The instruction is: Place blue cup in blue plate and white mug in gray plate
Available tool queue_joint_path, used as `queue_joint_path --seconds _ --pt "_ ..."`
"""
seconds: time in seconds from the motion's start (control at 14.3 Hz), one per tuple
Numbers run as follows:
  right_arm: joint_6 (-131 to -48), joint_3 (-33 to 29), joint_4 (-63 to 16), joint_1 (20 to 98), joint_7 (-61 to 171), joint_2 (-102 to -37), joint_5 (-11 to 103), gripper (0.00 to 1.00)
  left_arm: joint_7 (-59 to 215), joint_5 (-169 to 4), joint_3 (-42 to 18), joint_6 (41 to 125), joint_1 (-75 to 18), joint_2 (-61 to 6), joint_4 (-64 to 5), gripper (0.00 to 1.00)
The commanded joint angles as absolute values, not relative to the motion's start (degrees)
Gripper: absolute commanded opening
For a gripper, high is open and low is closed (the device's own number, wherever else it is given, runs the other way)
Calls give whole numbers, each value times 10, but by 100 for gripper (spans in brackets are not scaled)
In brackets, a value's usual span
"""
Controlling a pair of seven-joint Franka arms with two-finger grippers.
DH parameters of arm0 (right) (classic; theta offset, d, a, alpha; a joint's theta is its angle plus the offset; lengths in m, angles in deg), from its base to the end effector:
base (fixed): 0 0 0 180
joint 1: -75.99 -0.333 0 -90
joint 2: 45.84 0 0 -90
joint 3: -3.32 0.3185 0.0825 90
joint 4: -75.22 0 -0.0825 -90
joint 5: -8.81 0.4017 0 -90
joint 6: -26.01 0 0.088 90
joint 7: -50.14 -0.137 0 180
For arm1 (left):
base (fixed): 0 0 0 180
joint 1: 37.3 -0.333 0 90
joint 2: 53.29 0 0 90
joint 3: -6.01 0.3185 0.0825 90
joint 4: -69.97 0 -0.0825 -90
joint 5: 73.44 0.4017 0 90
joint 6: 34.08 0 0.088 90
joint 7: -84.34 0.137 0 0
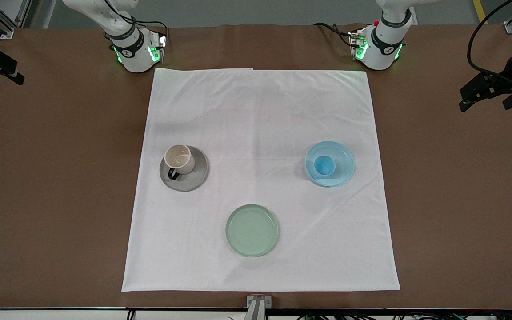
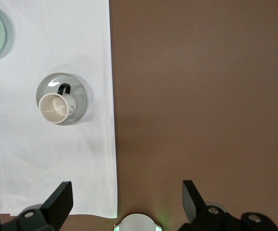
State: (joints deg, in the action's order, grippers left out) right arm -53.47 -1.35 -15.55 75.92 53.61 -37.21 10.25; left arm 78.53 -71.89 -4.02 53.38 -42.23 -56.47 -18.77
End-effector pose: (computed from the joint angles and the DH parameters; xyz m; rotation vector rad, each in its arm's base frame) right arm 0.5005 -0.0400 0.6558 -3.1005 0.0225 0.0685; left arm 0.5495 -0.0480 0.6345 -3.1076 -0.0220 -0.0554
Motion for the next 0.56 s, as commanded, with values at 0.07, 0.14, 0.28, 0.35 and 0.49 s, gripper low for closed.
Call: queue_joint_path --seconds 0.07,0.14,0.28,0.35,0.49 --pt "-531 -12 -155 756 536 -370 94 100 783 -730 -43 503 -424 -569 -187 100" --pt "-531 -12 -155 756 536 -370 94 100 781 -730 -42 496 -426 -569 -186 100" --pt "-531 -12 -155 756 536 -369 94 100 783 -729 -41 495 -427 -567 -177 100" --pt "-531 -12 -155 756 536 -369 94 100 782 -728 -39 492 -428 -566 -176 100" --pt "-531 -12 -155 756 537 -370 94 100 783 -725 -39 486 -427 -566 -175 100"
